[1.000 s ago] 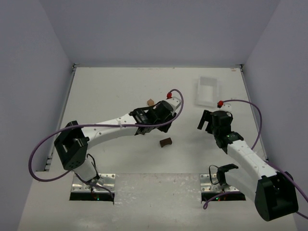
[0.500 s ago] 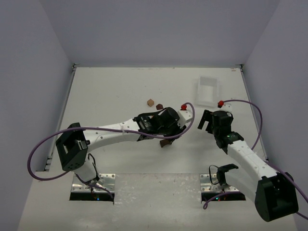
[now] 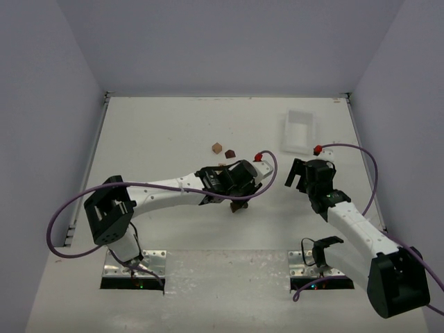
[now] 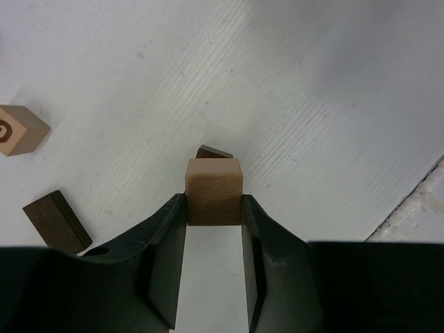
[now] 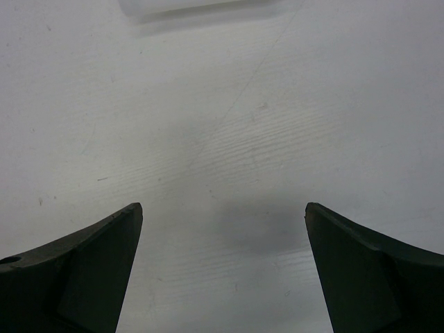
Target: Build the wood block tower
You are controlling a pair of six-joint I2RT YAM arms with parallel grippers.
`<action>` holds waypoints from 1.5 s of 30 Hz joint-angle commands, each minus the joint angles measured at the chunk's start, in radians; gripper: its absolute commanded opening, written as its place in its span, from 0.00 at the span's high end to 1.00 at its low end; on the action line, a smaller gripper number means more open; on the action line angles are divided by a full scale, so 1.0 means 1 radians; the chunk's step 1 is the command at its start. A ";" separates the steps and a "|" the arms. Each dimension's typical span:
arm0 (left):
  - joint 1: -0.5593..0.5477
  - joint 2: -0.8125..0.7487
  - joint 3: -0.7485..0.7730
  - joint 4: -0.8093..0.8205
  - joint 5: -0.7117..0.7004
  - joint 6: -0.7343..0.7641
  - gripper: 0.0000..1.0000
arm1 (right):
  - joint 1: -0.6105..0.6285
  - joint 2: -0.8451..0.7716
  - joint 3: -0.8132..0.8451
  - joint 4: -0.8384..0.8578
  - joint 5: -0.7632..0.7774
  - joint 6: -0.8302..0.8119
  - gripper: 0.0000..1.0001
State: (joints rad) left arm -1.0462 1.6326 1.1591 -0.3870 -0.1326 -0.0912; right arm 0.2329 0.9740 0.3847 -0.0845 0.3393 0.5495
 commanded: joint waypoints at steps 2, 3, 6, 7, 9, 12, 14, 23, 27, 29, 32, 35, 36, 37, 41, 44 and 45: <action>-0.003 0.010 -0.003 -0.014 -0.019 -0.044 1.00 | 0.000 0.008 0.033 0.012 0.022 0.011 0.01; -0.003 0.010 -0.011 -0.019 -0.029 -0.043 1.00 | 0.000 0.008 0.033 0.012 0.021 0.012 0.01; -0.003 0.008 -0.020 -0.010 -0.047 -0.054 1.00 | 0.000 0.005 0.033 0.009 0.019 0.012 0.01; -0.003 0.009 -0.023 -0.003 -0.040 -0.056 1.00 | 0.000 0.005 0.033 0.008 0.018 0.012 0.01; -0.002 0.010 -0.031 -0.003 -0.033 -0.061 1.00 | 0.000 0.003 0.033 0.005 0.021 0.012 0.01; -0.002 0.003 -0.059 0.005 -0.012 -0.044 1.00 | 0.000 0.003 0.031 0.007 0.021 0.012 0.01; -0.003 0.001 -0.070 0.023 0.009 -0.031 1.00 | 0.000 0.006 0.033 0.008 0.014 0.012 0.01; -0.002 0.016 -0.085 0.063 0.036 0.037 0.99 | 0.000 0.016 0.036 0.008 0.003 0.005 0.01; 0.000 0.008 -0.092 0.082 0.022 0.051 0.96 | 0.002 0.021 0.040 0.008 0.003 0.003 0.01; 0.001 0.007 -0.094 0.087 0.032 0.064 0.95 | 0.000 0.023 0.039 0.008 0.000 0.003 0.01; 0.010 0.008 -0.095 0.089 0.044 0.084 0.93 | 0.000 0.020 0.040 0.008 0.001 0.002 0.01; 0.027 0.005 -0.103 0.098 0.078 0.147 0.89 | 0.000 0.022 0.040 0.007 -0.002 0.001 0.01; 0.039 0.005 -0.104 0.105 0.113 0.168 0.85 | 0.000 0.022 0.042 0.007 -0.003 0.001 0.01; 0.043 0.007 -0.100 0.104 0.139 0.176 0.83 | 0.000 0.021 0.042 0.008 -0.003 0.000 0.01; 0.049 0.006 -0.086 0.093 0.171 0.213 0.79 | 0.000 0.022 0.040 0.008 -0.003 0.000 0.01; 0.051 -0.003 -0.087 0.082 0.178 0.238 0.78 | -0.001 0.023 0.040 0.010 -0.003 -0.002 0.01; 0.051 -0.004 -0.088 0.078 0.175 0.239 0.78 | 0.000 0.024 0.040 0.011 -0.003 -0.002 0.01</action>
State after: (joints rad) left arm -1.0036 1.6539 1.0580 -0.3332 0.0037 0.0942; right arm 0.2329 0.9962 0.3855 -0.0917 0.3309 0.5491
